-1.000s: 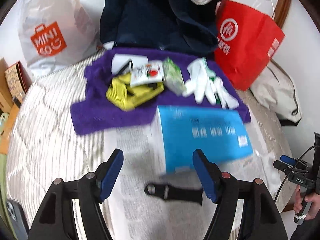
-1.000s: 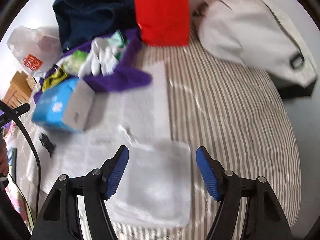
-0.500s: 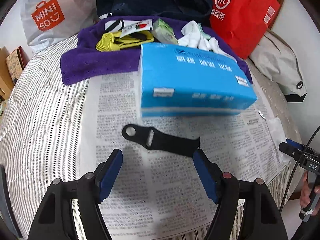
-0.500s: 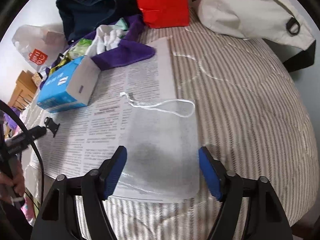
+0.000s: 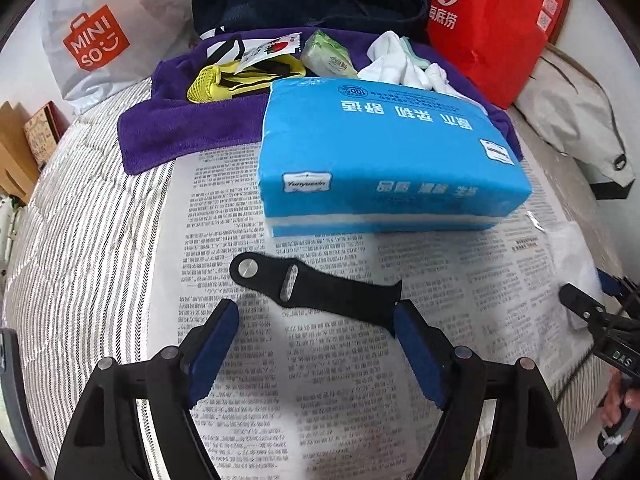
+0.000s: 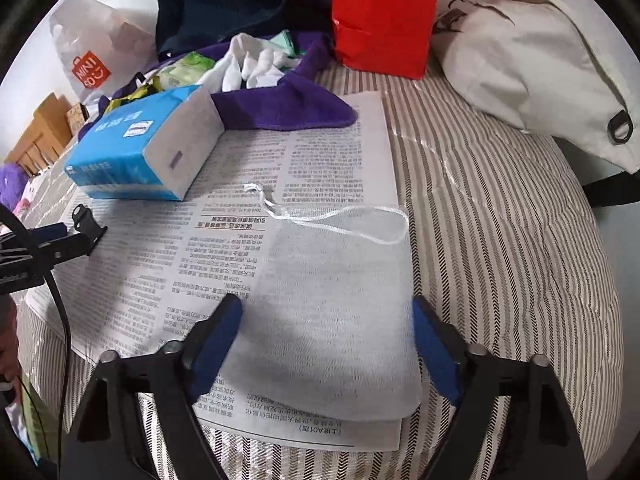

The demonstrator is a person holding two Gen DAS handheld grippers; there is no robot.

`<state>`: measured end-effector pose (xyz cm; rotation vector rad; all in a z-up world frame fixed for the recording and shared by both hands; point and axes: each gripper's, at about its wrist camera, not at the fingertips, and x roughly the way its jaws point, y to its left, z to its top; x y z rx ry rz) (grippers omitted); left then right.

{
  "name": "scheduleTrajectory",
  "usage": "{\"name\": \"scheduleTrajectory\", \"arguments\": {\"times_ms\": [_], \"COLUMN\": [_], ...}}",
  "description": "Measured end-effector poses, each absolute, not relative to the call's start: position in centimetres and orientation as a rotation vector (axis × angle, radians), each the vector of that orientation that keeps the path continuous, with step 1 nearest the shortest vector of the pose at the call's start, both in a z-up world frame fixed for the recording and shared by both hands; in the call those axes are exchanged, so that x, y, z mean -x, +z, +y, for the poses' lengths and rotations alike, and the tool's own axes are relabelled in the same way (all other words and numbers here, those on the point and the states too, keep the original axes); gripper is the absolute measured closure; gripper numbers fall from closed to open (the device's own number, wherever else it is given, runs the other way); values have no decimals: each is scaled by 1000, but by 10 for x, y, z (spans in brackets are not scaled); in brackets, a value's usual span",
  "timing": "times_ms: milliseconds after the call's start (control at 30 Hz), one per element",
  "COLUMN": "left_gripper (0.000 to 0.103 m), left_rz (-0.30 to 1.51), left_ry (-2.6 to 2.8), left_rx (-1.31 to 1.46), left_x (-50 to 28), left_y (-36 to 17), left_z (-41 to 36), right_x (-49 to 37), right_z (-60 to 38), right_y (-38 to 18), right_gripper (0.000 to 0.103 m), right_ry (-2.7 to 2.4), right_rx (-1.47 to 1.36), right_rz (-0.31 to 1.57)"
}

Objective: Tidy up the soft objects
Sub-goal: 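Grasp the white mesh bag with the right tool, then grasp the black watch strap with the left tool while right tool lifts mesh bag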

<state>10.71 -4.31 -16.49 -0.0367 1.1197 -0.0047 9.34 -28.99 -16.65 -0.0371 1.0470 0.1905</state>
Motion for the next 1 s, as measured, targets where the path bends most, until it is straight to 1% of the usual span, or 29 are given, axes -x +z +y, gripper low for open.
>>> {"name": "scheduleTrajectory", "arguments": {"times_ms": [67, 100, 167, 300, 367, 400, 467, 533, 800, 1000], "left_gripper": [24, 24, 24, 21, 21, 21, 20, 20, 21, 21], "left_rz": [1117, 1116, 1112, 1107, 1100, 1098, 1104, 1110, 1121, 1100], "left_ry": [2, 10, 33, 82, 80, 75, 70, 76, 124, 102], "left_rx": [44, 45, 53, 70, 48, 43, 33, 10, 19, 64], "left_x": [-111, -113, -117, -124, -121, -119, -114, -108, -84, -98], "left_y": [-165, -165, -166, -169, -169, -169, -169, -168, -164, -163], "left_z": [-45, -47, -49, -52, -54, -53, -51, -47, -18, -18], "right_x": [-93, -93, -92, -93, -93, -93, -93, -93, -92, -91], "right_z": [-295, -297, -304, -308, -310, -311, -314, -316, -314, -316], "right_y": [-165, -164, -164, -164, -163, -163, -163, -163, -163, -161], "right_gripper": [40, 43, 53, 61, 69, 70, 76, 79, 79, 80], "right_ry": [186, 186, 184, 192, 186, 182, 178, 173, 167, 171], "right_rx": [36, 33, 23, 26, 30, 27, 18, 11, 29, 19], "right_rz": [1044, 1043, 1043, 1042, 1039, 1039, 1039, 1038, 1034, 1038]}}
